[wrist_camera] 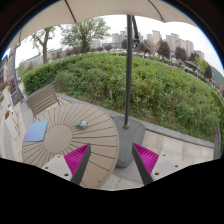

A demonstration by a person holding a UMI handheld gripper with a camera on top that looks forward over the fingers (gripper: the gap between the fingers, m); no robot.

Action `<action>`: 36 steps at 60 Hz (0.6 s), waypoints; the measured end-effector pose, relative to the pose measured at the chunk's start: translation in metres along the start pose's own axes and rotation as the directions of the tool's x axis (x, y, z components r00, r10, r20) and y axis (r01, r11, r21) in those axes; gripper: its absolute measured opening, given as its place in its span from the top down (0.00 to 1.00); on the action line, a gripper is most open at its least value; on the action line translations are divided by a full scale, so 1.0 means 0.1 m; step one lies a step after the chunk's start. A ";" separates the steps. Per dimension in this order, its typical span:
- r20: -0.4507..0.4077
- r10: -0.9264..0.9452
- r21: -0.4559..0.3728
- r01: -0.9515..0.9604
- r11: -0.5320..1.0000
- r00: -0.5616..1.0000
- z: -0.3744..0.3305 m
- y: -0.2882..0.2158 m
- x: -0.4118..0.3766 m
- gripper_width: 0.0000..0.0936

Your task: Arrange mouse

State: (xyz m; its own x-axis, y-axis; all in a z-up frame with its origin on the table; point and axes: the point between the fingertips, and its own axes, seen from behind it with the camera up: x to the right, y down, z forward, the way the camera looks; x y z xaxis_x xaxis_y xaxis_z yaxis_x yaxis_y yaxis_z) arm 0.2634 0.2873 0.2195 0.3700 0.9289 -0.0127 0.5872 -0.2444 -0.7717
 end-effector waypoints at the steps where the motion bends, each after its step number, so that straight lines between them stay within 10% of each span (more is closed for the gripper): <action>1: 0.008 0.003 0.000 -0.003 1.000 1.000 0.00 0.00 -0.02 0.09; 36: 0.194 -0.103 0.068 0.091 0.994 0.975 1.60 0.17 -1.28 0.08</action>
State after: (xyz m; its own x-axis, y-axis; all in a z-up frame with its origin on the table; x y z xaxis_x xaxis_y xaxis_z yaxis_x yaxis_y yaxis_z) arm 0.1111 0.2092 0.1065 0.1604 0.9854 -0.0566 0.5684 -0.1391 -0.8109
